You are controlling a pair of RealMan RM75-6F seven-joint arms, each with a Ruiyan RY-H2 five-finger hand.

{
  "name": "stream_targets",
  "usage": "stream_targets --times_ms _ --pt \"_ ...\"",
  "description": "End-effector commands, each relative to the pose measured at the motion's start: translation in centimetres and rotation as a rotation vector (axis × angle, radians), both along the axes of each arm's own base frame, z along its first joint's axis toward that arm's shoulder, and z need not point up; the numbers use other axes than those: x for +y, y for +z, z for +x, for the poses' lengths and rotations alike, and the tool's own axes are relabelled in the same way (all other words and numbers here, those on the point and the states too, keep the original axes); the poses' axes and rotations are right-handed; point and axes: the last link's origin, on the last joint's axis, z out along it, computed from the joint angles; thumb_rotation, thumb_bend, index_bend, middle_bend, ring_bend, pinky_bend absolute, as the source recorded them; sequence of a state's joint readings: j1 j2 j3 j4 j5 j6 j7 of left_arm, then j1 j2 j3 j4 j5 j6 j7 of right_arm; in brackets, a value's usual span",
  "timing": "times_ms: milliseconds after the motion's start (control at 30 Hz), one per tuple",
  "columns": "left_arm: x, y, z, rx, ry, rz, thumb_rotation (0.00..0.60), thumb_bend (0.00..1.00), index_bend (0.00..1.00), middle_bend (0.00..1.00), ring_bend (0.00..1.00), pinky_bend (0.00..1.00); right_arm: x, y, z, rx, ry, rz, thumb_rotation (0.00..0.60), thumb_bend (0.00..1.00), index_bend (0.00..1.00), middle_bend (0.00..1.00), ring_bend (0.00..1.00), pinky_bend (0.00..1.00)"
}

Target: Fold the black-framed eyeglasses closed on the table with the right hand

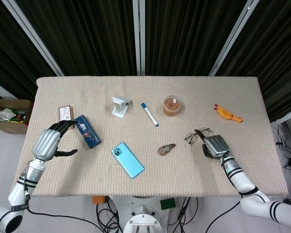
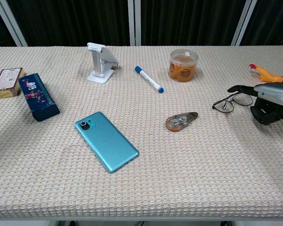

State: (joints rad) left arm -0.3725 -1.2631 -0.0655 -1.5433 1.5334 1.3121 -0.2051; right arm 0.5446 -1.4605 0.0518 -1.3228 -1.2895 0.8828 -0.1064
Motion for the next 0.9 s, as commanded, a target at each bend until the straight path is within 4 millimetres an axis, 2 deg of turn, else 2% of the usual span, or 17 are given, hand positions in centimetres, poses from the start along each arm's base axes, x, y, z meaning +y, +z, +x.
stream_targets --times_ms 33,367,900 --pt "0.0 0.1 0.0 -0.001 -0.001 0.002 0.589 0.05 0.17 0.21 0.2 0.27 0.3 0.2 0.2 -0.011 0.019 -0.019 0.6 0.79 0.0 0.9 0.81 0.78" --pt "-0.1 -0.1 0.0 -0.005 -0.007 -0.005 0.589 0.05 0.17 0.21 0.2 0.27 3.0 0.9 -0.3 0.016 0.043 -0.034 0.6 0.79 0.0 0.9 0.81 0.78" --pt "-0.2 0.1 0.0 -0.005 -0.006 0.0 0.591 0.05 0.17 0.21 0.2 0.27 2.6 0.5 0.0 0.024 0.04 -0.027 0.6 0.79 0.0 0.9 0.81 0.78"
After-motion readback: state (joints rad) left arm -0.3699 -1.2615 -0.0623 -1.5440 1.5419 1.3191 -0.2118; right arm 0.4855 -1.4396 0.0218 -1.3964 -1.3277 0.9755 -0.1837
